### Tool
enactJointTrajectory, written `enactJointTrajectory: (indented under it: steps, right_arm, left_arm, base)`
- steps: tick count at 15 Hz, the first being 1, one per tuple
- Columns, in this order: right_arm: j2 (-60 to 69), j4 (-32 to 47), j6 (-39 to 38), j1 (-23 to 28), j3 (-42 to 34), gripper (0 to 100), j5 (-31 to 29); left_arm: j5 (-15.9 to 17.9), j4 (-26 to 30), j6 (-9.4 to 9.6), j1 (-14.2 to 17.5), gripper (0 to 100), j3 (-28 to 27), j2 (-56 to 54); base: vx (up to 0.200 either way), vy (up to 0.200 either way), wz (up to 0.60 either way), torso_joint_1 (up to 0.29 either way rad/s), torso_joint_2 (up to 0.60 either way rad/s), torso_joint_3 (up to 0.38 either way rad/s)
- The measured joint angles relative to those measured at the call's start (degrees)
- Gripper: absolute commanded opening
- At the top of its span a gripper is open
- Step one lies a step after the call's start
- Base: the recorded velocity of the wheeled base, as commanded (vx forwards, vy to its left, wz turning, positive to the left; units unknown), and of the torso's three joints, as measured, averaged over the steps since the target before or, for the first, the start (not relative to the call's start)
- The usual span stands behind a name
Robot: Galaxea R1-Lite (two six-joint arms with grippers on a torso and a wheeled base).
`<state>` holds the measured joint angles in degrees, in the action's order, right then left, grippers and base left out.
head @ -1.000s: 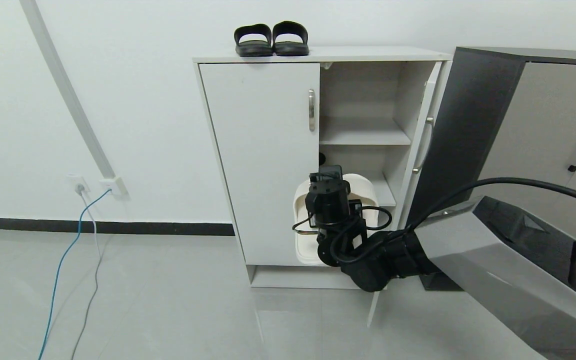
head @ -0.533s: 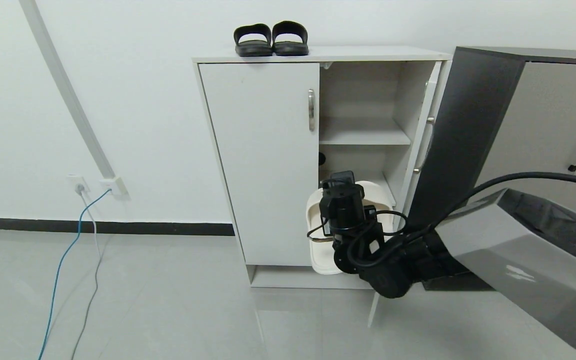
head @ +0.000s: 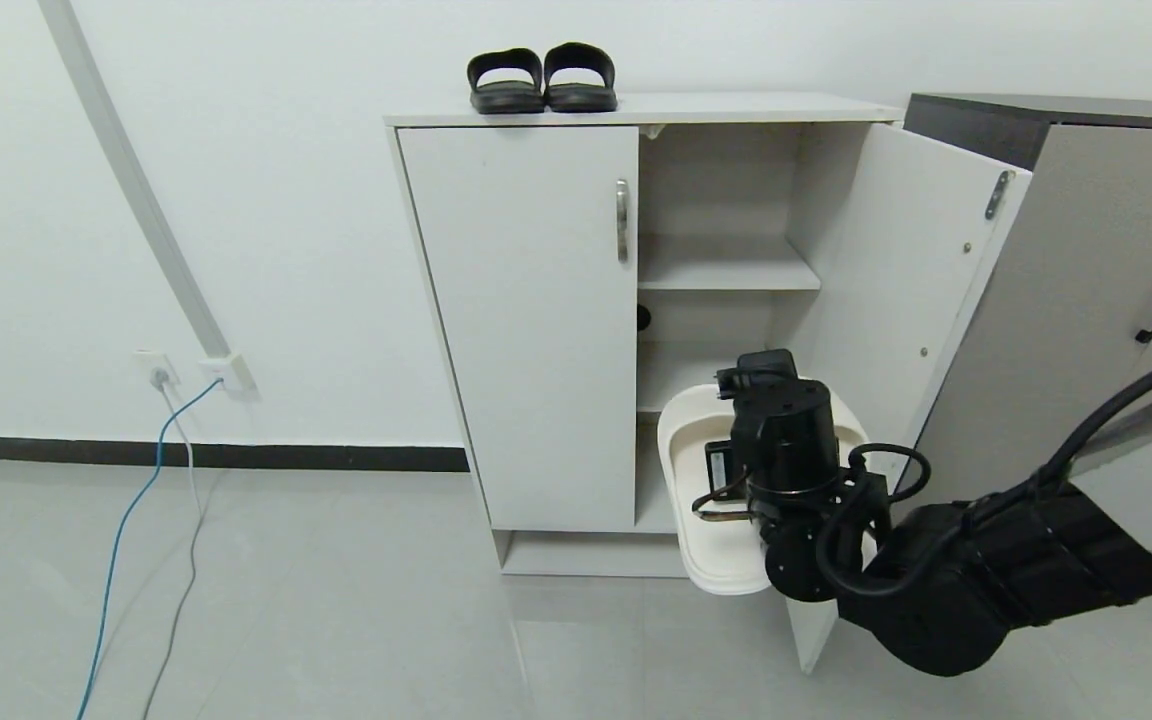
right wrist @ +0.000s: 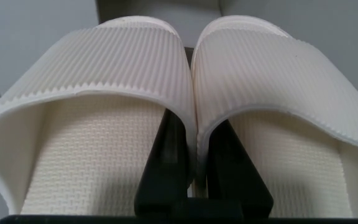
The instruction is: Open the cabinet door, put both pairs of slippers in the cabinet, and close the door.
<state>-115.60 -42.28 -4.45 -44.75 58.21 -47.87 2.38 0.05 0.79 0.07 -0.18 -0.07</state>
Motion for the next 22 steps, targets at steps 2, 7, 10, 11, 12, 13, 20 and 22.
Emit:
enactJointTrajectory:
  steps: [2, 7, 10, 11, 12, 13, 20, 22]
  right_arm:
    - [0.0, -2.4, -0.2, -0.3, -0.7, 0, 1.5]
    - [-0.8, -7.3, -0.2, -0.9, -3.2, 0, 6.0]
    - [-1.2, -7.5, -0.3, -1.3, -3.6, 0, 6.2]
    - [-1.5, -7.4, -0.3, -0.8, -3.6, 0, 6.2]
    - [-1.7, -7.4, -0.3, -0.2, -3.5, 0, 6.2]
    - [-2.0, -7.9, -0.2, 0.2, -3.2, 0, 6.2]
    - [-4.4, -8.7, -0.2, 3.1, -2.0, 0, 8.0]
    - [-4.9, -8.5, -0.2, 4.8, -1.7, 0, 8.2]
  left_arm:
    - [0.0, 0.0, -0.01, 0.0, 0, 0.0, 0.0]
    - [0.0, 0.0, 0.07, 0.0, 0, 0.0, 0.0]
    - [0.0, 0.1, 0.05, -0.1, 0, 0.0, 0.0]
    - [0.0, 0.0, 0.02, 0.0, 0, 0.0, 0.0]
    - [0.0, 0.0, 0.0, 0.1, 0, 0.0, 0.0]
    - [0.0, 0.0, 0.02, 0.0, 0, 0.0, 0.0]
    - [0.0, 0.0, -0.01, 0.0, 0, 0.0, 0.0]
    - [0.0, 0.0, -0.01, 0.0, 0, 0.0, 0.0]
  base:
    - [0.0, 0.0, 0.0, 0.0, 0.0, 0.0]
    - [0.0, -0.12, 0.0, 0.0, 0.0, 0.001]
    - [0.0, -0.067, 0.0, -0.004, 0.0, 0.012]
    - [0.0, 0.0, 0.0, 0.0, 0.0, 0.0]
    - [0.0, 0.0, 0.0, 0.0, 0.0, 0.0]
    - [0.0, 0.0, 0.0, 0.0, 0.0, 0.0]
    - [0.0, 0.0, 0.0, 0.0, 0.0, 0.0]
    - [0.0, 0.0, 0.0, 0.0, 0.0, 0.0]
